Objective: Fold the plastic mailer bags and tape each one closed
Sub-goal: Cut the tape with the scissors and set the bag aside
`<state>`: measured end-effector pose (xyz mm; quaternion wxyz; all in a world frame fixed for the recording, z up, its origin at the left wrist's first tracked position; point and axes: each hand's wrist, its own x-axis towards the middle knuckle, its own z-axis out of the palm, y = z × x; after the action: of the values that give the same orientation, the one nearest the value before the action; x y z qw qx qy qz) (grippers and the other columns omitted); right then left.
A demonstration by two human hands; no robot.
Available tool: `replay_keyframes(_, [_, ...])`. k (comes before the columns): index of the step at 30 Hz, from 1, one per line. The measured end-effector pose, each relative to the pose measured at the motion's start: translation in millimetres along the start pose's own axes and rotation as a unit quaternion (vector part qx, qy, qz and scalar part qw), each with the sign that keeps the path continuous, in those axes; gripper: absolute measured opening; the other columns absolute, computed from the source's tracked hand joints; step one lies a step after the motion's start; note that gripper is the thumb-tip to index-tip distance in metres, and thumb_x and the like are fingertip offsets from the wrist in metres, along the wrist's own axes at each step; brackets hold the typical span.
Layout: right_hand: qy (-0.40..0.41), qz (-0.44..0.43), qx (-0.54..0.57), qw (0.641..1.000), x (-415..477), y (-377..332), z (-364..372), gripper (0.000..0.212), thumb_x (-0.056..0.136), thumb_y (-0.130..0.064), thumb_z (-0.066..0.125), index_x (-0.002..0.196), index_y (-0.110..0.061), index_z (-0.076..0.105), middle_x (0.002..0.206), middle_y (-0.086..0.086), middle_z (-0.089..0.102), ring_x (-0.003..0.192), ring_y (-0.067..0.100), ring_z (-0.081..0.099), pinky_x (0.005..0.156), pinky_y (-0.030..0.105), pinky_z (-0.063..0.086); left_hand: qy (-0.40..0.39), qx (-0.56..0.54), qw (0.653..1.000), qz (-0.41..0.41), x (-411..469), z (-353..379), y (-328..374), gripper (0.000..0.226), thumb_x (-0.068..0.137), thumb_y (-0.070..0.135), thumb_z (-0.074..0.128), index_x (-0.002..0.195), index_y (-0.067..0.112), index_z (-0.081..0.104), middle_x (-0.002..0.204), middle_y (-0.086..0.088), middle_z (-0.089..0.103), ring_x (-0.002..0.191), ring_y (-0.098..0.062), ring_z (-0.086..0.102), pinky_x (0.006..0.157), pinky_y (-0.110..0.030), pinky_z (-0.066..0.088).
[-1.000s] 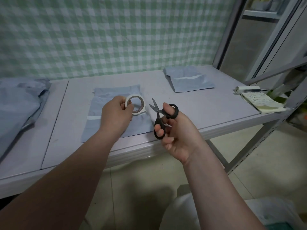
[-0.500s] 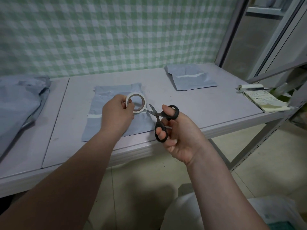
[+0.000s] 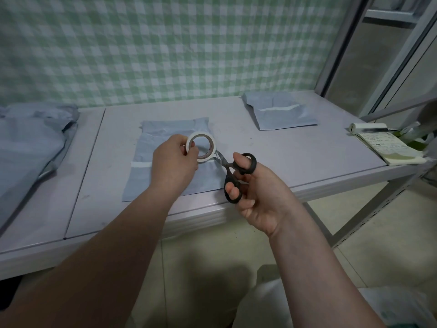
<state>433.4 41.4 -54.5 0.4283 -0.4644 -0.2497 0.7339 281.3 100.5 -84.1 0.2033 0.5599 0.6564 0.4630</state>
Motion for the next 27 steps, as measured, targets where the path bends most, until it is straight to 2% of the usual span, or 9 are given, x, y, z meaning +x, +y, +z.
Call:
replay_keyframes(17, [-0.008, -0.013, -0.034, 0.999, 6.2, 1.5, -0.4, 0.023, 0.082, -0.034, 0.067, 0.083, -0.015, 0.053, 0.059, 0.005, 0.050, 0.043, 0.008, 0.044, 0.030, 0.012, 0.025, -0.001, -0.003, 1.000, 0.000, 0.9, 0.6, -0.9, 0.007, 0.091, 0.019, 0.054, 0.088, 0.017, 0.060, 0.066, 0.007, 0.058, 0.066, -0.013, 0.065, 0.063, -0.028, 0.047])
replay_keyframes(27, [-0.011, -0.014, -0.048, 0.999, 6.8, 1.8, -0.9, 0.023, 0.082, -0.034, 0.066, 0.076, -0.015, 0.054, 0.058, 0.005, 0.047, 0.048, 0.008, 0.037, 0.031, 0.011, 0.019, -0.001, -0.003, 1.000, 0.001, 1.1, 0.4, -1.0, 0.007, 0.091, 0.018, 0.054, 0.086, 0.017, 0.059, 0.063, 0.006, 0.057, 0.070, -0.017, 0.066, 0.068, -0.035, 0.050])
